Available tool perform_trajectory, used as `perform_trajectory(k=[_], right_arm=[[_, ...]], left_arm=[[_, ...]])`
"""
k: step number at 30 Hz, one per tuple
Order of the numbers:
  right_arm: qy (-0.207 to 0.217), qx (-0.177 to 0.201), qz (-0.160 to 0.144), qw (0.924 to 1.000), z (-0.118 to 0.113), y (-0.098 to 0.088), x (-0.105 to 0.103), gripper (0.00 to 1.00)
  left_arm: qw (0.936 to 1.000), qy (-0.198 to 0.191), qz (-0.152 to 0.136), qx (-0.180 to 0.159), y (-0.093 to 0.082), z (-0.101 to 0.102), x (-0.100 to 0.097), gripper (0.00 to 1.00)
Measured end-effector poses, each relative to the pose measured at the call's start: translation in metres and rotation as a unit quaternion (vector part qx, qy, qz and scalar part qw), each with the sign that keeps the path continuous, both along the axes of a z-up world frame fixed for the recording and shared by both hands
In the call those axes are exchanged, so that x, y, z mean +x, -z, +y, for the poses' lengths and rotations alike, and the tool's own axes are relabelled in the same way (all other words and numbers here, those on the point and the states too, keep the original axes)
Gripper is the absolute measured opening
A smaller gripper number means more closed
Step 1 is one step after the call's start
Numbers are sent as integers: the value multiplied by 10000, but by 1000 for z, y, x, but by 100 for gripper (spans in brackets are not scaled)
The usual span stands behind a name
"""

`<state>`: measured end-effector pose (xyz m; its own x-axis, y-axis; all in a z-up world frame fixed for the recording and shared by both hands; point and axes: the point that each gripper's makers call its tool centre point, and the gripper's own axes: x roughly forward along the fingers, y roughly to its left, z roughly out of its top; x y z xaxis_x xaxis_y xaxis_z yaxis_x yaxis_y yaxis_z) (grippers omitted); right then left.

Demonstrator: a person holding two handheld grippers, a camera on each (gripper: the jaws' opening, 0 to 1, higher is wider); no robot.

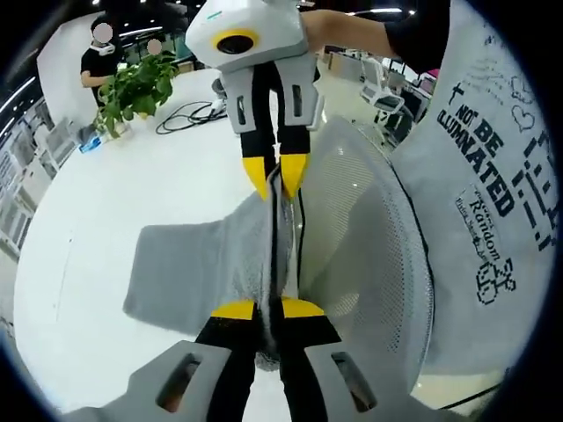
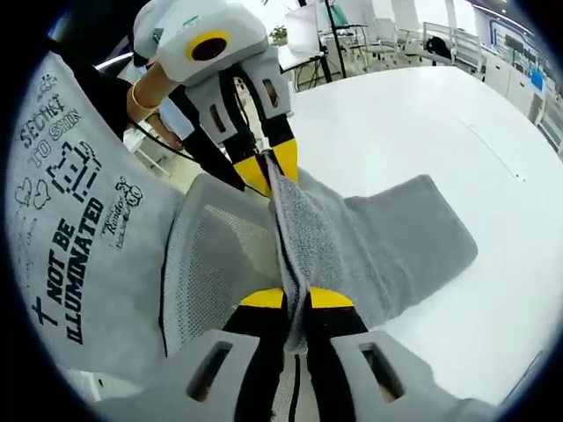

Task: Fold the towel on the table until its edges align and the towel forms a compact rectangular stack.

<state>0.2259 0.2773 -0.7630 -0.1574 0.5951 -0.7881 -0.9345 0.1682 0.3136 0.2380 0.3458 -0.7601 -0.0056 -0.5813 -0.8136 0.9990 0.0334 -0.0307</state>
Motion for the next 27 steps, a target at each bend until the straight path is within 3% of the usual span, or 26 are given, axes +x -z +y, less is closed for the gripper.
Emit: perform_trajectory(k=[12,27], right_arm=[[-306,-48,194,9993,-1,-20,-17,5],[-347,-64,290,9990,-3,-33,-15,5]], left_arm=[[9996,168,182,-105,-16,-3,-13,8],[9992,277,232,-194,-29,-5,-10,8]])
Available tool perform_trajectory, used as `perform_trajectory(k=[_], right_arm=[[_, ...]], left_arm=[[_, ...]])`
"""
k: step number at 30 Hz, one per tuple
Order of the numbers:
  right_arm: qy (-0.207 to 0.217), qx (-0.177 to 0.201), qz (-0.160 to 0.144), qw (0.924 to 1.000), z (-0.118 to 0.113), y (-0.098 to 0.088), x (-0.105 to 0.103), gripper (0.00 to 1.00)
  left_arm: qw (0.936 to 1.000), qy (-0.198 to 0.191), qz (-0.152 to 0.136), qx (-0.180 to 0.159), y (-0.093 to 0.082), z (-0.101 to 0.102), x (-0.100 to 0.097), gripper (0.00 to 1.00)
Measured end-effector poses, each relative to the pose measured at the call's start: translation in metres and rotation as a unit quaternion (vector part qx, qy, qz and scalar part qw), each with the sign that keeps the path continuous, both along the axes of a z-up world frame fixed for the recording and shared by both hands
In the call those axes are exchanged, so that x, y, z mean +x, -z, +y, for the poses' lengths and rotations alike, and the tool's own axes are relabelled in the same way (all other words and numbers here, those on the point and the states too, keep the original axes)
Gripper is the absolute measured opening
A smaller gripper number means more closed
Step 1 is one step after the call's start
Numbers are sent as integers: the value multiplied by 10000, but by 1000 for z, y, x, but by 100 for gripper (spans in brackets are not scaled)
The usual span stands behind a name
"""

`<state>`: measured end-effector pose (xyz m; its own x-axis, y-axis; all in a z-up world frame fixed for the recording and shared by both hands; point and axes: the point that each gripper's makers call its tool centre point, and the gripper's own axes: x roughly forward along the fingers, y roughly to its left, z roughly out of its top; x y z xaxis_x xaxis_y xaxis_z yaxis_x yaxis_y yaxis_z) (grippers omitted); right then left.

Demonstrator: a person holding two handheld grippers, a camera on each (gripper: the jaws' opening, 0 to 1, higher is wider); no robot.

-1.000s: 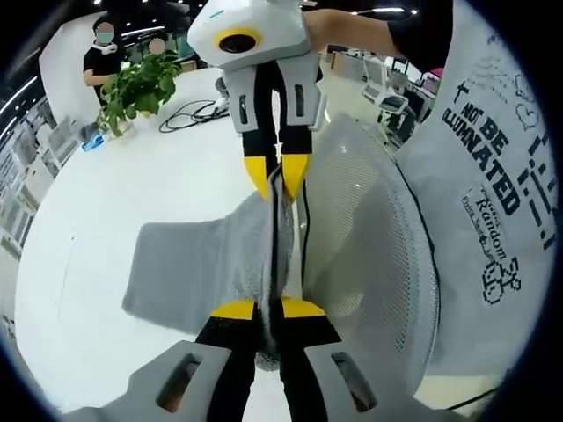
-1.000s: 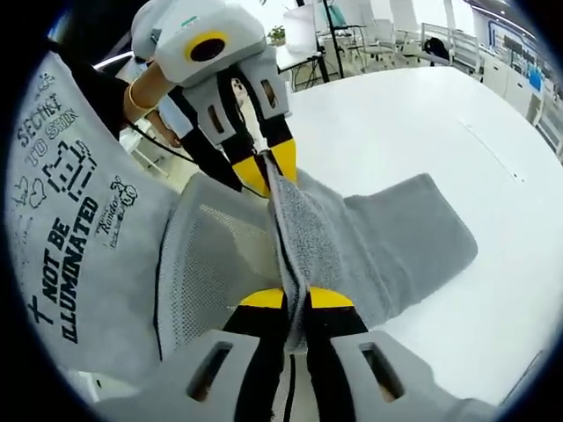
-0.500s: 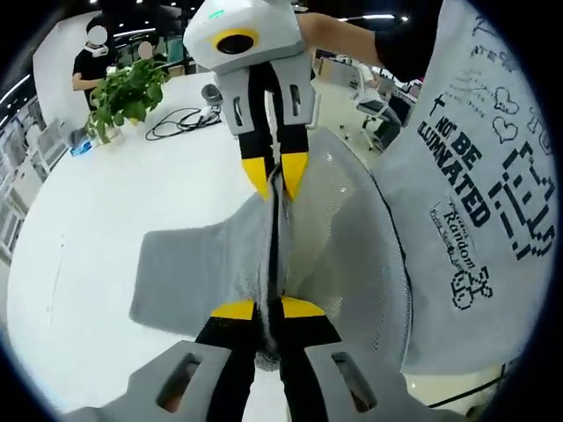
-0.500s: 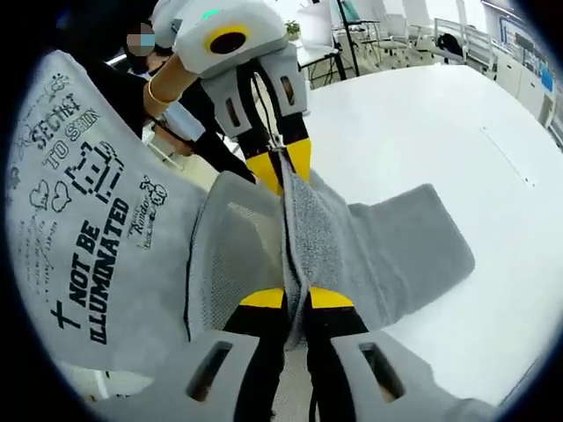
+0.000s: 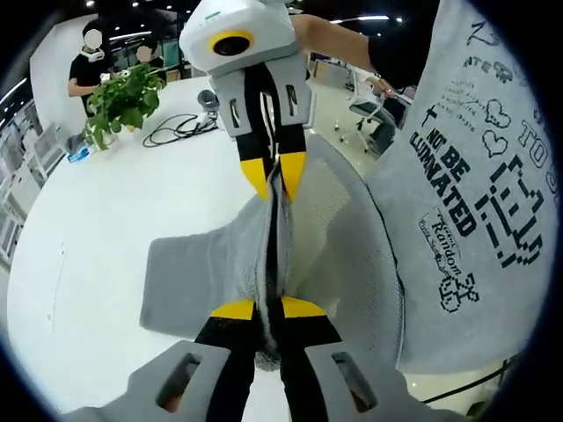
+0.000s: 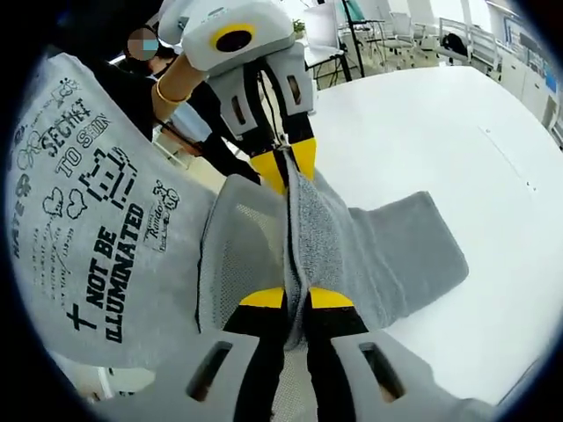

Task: Fold the towel on the table until its edges align and the towel forms a compact rectangular stack.

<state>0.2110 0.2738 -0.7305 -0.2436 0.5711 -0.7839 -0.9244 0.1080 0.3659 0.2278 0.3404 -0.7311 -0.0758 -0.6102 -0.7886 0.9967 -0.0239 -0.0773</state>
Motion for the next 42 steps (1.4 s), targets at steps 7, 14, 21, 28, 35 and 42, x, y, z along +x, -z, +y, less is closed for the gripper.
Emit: perform_trajectory(k=[7,14,21,28,35,42], right_arm=[[7,19,-82,10000,0,-1,9,5],[103,43,-172,9998,0,0,26,5],[247,45,-227,9994,-1,2,44,5],[329,17,-298,9990,-3,9,62,5],[395,22,-354,9986,-2,14,79,5],[645,25,-491,9967,-2,21,102,5]], left_arm=[[10000,-56,23,-48,0,0,9,8],[9997,-227,50,-87,2,0,27,8],[9988,-468,25,-121,6,-1,48,8],[9980,-622,1,-117,14,-2,65,8],[9952,-960,-51,-193,19,-1,84,8],[9905,-1334,-183,-263,27,0,103,9]])
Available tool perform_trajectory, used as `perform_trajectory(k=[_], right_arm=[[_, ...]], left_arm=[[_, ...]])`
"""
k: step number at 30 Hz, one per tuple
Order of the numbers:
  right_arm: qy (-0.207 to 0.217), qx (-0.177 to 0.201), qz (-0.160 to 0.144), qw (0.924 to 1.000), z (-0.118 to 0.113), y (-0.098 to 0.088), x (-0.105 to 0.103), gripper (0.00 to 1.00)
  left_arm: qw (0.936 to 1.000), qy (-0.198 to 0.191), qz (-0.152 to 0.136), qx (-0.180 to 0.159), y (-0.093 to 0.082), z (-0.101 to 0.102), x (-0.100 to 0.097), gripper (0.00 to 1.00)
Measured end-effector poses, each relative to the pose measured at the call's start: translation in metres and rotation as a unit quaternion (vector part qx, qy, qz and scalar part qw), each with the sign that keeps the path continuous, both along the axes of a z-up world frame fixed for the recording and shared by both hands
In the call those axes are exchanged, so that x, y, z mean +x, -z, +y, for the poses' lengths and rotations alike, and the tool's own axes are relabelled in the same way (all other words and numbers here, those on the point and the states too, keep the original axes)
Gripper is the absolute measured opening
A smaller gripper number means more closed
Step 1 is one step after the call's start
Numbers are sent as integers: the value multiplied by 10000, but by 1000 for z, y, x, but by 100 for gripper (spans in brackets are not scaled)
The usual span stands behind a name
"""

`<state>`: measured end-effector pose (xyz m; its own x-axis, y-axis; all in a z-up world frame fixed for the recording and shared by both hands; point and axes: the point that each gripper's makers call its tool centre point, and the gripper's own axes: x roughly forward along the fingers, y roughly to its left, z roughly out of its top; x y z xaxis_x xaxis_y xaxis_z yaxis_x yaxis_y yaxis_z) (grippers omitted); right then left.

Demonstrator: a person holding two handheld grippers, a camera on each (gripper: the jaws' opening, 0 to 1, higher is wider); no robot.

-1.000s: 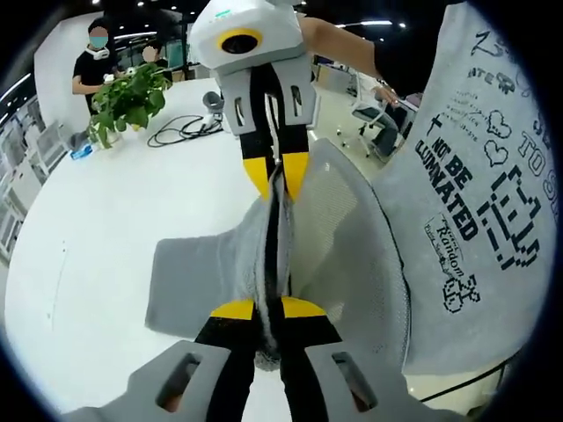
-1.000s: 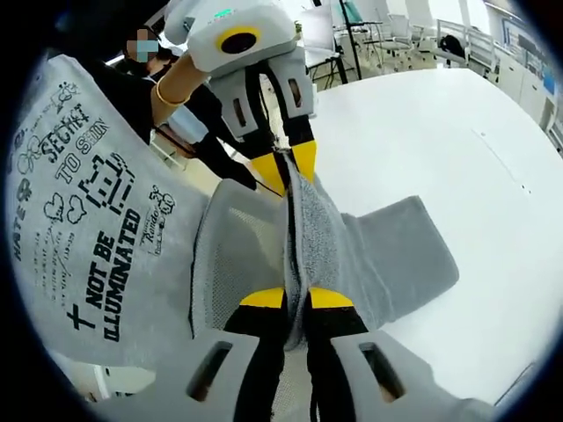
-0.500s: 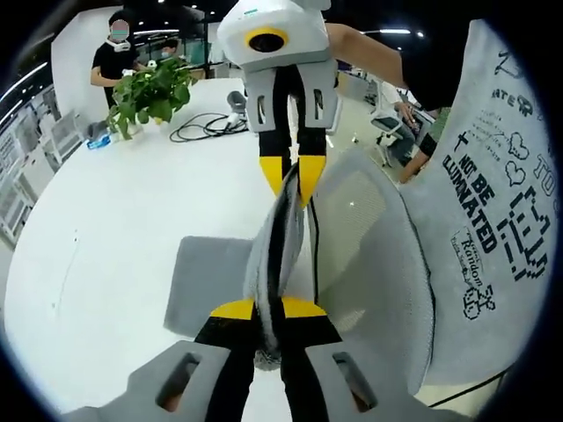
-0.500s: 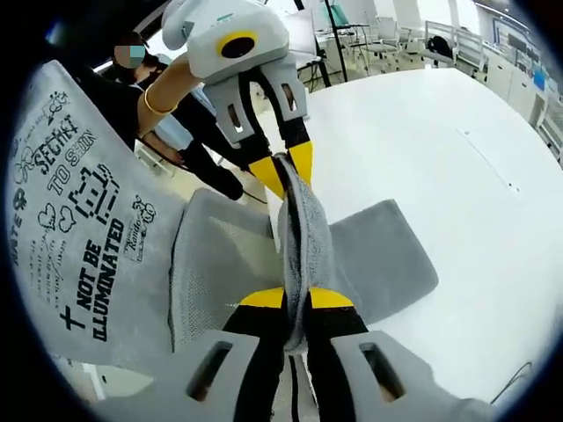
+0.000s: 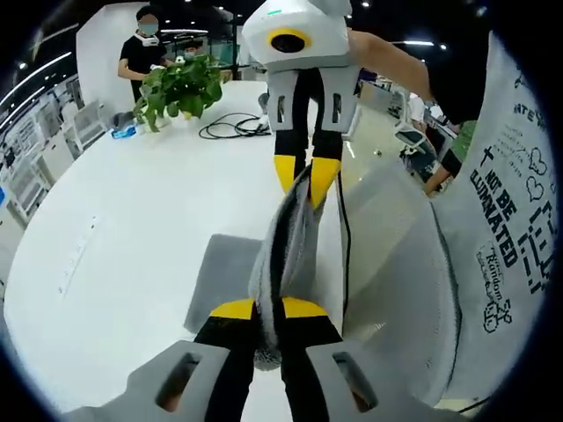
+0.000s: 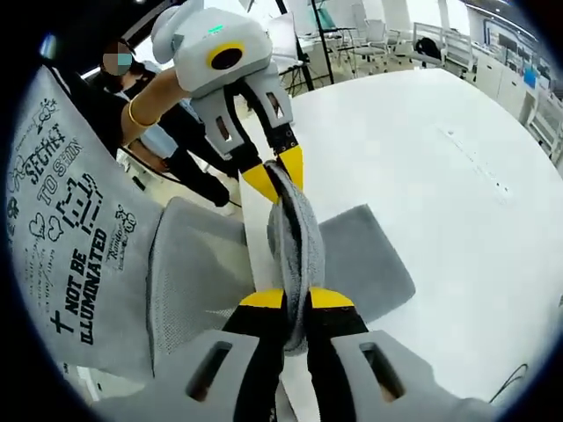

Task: Fold the towel on the table until its edges align and the towel forms a compact rectangular stack.

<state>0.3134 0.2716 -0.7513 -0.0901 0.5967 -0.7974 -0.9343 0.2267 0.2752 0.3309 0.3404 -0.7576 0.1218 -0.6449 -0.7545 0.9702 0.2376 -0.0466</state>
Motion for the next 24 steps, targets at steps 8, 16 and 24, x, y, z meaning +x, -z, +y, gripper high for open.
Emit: perform_trajectory(k=[8,16,24], right_arm=[[277,-101,-156,9994,-4,18,22,5],[425,-200,-211,9987,-6,35,37,6],[548,-361,-364,9972,-3,61,51,6]], left_arm=[[9992,-379,29,-109,19,-3,19,9],[9978,-642,-33,-132,35,-3,33,10],[9964,-852,36,-12,60,0,45,10]])
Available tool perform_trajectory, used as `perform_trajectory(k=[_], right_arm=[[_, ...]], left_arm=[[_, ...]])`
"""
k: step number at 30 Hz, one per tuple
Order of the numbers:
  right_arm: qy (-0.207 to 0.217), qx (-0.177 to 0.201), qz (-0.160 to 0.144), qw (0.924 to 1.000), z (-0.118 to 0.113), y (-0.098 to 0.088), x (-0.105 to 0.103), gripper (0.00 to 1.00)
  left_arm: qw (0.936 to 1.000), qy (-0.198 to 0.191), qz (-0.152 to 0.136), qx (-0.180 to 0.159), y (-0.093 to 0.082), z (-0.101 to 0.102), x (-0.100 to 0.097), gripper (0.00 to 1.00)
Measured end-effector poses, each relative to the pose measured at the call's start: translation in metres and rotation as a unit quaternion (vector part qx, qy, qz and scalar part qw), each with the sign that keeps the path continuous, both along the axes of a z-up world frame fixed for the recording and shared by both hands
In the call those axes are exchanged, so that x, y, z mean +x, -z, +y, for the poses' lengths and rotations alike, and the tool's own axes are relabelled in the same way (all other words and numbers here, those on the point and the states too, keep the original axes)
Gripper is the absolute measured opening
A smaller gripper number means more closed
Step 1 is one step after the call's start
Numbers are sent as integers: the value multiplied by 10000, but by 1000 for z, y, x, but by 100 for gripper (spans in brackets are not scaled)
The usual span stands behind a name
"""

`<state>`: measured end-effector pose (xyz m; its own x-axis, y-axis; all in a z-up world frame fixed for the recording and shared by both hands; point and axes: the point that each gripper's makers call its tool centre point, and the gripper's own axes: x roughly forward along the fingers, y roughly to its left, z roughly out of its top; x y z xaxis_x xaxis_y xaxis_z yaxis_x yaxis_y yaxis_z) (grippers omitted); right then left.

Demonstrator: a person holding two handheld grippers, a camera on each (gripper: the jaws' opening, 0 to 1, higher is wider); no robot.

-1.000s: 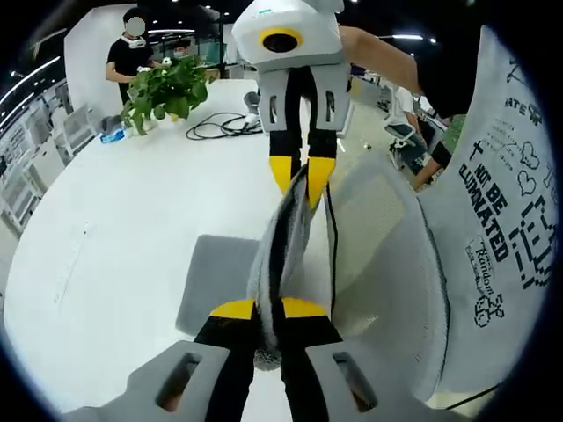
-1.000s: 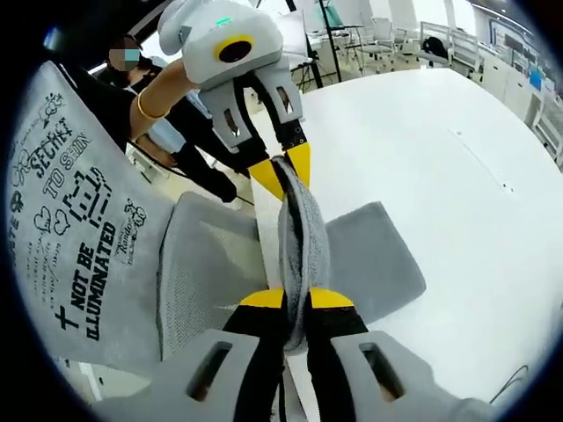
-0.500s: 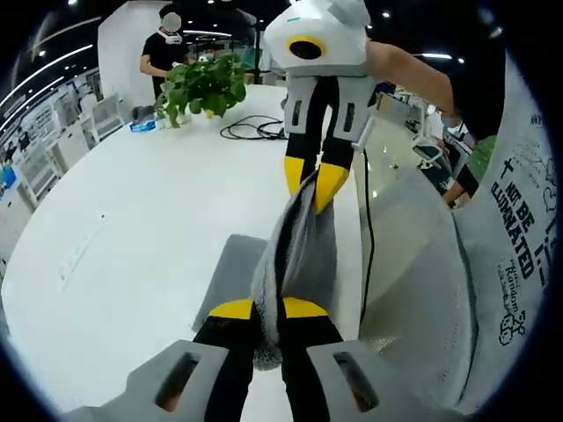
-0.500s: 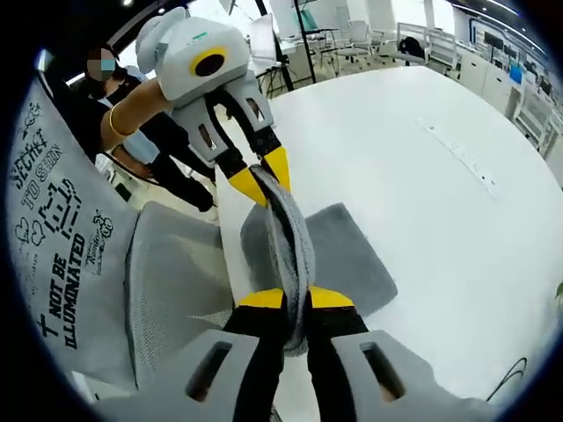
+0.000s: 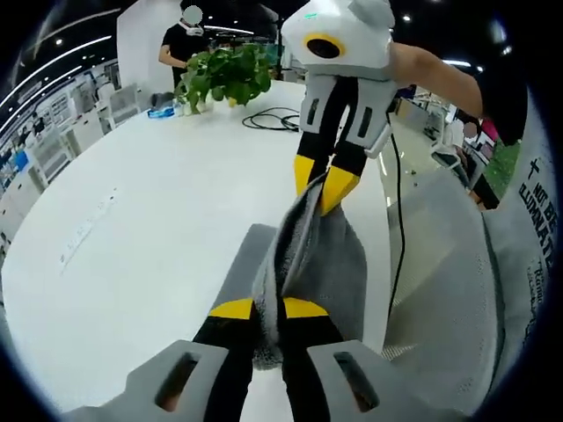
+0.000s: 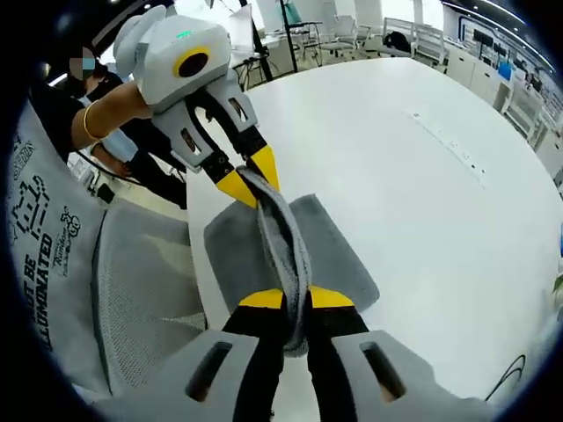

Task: Fold the towel on the table until its edges align and the towel forms a compact rectangular stack.

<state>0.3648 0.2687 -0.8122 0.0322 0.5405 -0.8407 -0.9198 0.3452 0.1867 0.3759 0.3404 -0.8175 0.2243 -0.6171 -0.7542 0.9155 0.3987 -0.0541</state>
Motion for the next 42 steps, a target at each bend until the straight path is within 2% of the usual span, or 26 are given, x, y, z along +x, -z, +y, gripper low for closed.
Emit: perform_trajectory(k=[17,23,27,33,38,42], right_arm=[[331,-164,33,9993,-4,42,19,6],[464,-141,135,9987,-3,55,27,6],[539,-181,220,9981,-4,63,31,6],[724,-176,348,9966,-6,74,36,6],[838,-176,446,9953,-6,83,39,7],[969,-156,548,9937,-7,88,42,8]], left_arm=[[9993,-141,317,151,45,-2,18,10],[9976,-527,447,93,61,1,23,10],[9970,-594,479,96,68,0,24,10],[9946,-754,712,79,77,0,28,10],[9906,-859,1062,6,83,0,28,10],[9878,-964,1215,-104,87,1,31,10]])
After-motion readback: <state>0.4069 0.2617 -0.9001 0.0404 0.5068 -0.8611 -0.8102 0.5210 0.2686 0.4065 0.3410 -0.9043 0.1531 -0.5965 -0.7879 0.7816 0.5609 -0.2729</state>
